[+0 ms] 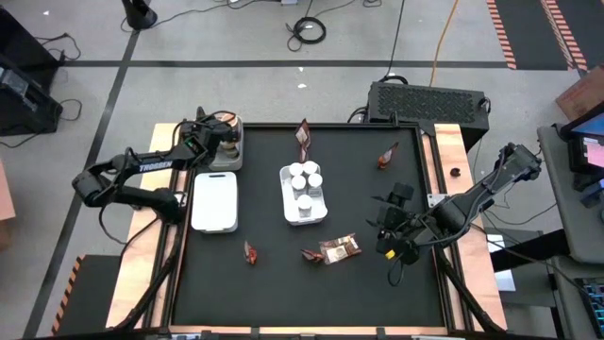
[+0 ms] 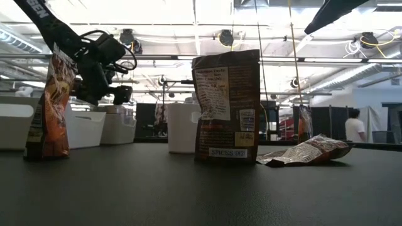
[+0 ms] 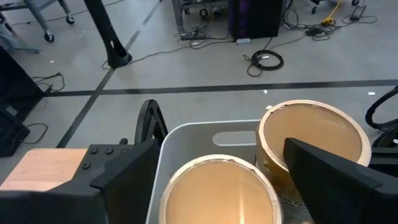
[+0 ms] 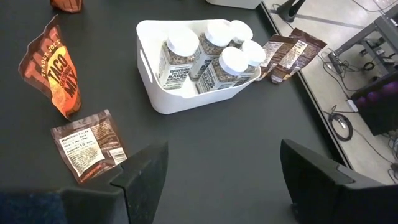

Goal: Sort spices by type
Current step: Put the gold seasoning bottle into the gray bin, then put the orange seasoning pack into the left white bin

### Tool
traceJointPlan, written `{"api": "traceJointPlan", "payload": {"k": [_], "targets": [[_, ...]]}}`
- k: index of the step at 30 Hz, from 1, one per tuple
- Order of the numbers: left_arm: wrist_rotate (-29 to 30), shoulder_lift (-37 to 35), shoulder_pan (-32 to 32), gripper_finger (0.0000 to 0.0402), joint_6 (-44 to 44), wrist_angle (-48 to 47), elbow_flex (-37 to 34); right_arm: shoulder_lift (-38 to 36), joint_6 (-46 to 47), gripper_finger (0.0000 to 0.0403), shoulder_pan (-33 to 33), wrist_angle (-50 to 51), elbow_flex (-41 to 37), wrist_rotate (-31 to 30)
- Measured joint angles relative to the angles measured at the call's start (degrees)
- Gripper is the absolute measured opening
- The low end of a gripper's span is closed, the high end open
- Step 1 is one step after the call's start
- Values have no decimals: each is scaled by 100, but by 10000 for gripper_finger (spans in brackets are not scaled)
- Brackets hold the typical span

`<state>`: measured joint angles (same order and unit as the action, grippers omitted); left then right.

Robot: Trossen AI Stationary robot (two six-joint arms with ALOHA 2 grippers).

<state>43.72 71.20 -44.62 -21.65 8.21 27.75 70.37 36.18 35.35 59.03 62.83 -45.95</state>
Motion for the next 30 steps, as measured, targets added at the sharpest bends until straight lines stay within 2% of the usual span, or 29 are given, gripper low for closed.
{"api": "traceJointPlan", "payload": {"k": [5, 11, 13, 17, 22, 26, 30], "targets": [[-10, -138, 2, 350, 282, -32, 20, 0, -36, 265, 0, 1, 0, 0], [-194, -774, 154, 351, 879, -28, 178, 0, -85, 265, 0, 1, 0, 0], [-580, -1038, 249, 352, 1012, 4, 245, 0, -85, 265, 0, 1, 0, -1], [-1722, -1485, 518, 352, 1040, 6, 278, 0, -86, 265, 0, -21, 0, -69], [-2899, -1736, 1157, 352, 950, 49, 278, -2, -146, 265, -93, -180, 0, -238], [-3319, -1764, 1929, 352, 889, 132, 278, 43, -427, 265, -247, -545, 0, -254], [-3364, -1757, 2824, 352, 1107, 415, 278, 193, -1030, 265, -438, -1146, 2, -227]]}}
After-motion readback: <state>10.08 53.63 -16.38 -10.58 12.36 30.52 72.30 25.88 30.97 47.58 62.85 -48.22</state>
